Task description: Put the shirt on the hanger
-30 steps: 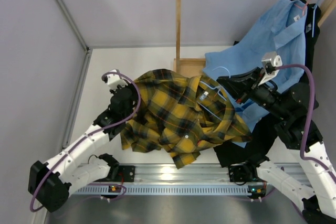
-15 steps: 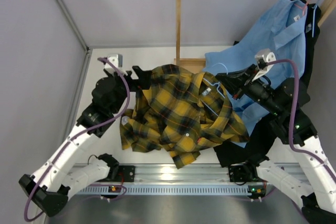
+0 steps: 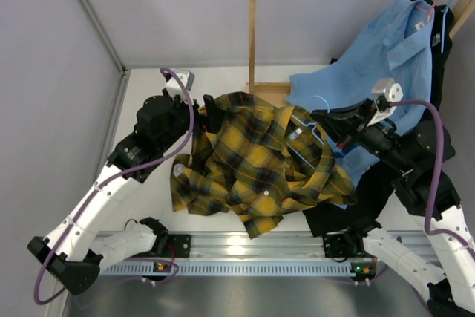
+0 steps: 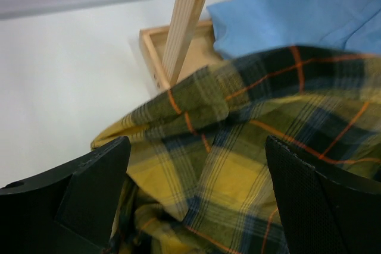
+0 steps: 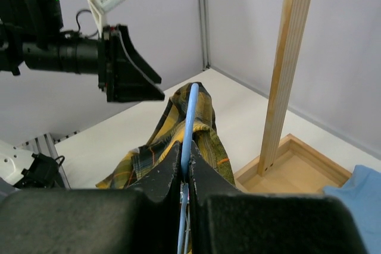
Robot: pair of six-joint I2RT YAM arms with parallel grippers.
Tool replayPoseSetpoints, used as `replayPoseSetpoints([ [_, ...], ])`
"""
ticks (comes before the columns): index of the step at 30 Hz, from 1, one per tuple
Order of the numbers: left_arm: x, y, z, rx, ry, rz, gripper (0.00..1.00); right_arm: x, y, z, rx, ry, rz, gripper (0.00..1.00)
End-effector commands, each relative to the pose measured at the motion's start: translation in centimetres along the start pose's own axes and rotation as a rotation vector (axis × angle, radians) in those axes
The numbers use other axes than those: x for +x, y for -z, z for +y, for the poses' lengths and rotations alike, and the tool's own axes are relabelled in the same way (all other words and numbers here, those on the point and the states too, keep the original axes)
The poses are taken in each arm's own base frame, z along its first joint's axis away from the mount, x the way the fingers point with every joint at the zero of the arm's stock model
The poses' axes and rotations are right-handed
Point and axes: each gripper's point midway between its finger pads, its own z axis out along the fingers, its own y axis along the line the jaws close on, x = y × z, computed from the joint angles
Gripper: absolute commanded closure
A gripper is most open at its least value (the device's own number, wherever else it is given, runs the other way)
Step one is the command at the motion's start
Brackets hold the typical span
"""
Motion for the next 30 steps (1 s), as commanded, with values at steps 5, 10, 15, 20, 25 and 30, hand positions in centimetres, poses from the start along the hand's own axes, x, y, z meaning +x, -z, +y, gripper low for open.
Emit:
replayPoseSetpoints([
  [5, 4.7, -1.3, 1.3, -0.010, -0.056, 0.085, 0.04, -3.4, 0.7, 1.6, -0.061, 0.042, -0.067, 1.00],
  [10, 4.6, -4.1, 3.2, -0.117, -0.062, 0.042, 0.30, -3.6, 0.9, 2.8, -0.123, 0.040, -0.064, 1.00],
  [15, 3.1, -4.4, 5.6, -0.265, -0.024, -0.053, 0.96, -3.5, 1.2, 2.9, -0.122, 0.042, -0.065, 1.00],
  [20, 3.4, -3.0, 9.0, -0.461, 0.046, -0.107, 1.00, -2.8, 1.3, 1.8, -0.058, 0.039, -0.066, 1.00],
  [25, 5.0, -3.4, 10.6, -0.514, 0.082, -0.069, 1.00, -2.9, 1.8, 1.9, -0.052, 0.043, -0.077, 1.00],
  [30, 5.0, -5.0, 7.2, -0.293, 0.060, -0.044, 0.87, -2.6, 1.7, 1.9, -0.055, 0.048, -0.064, 1.00],
])
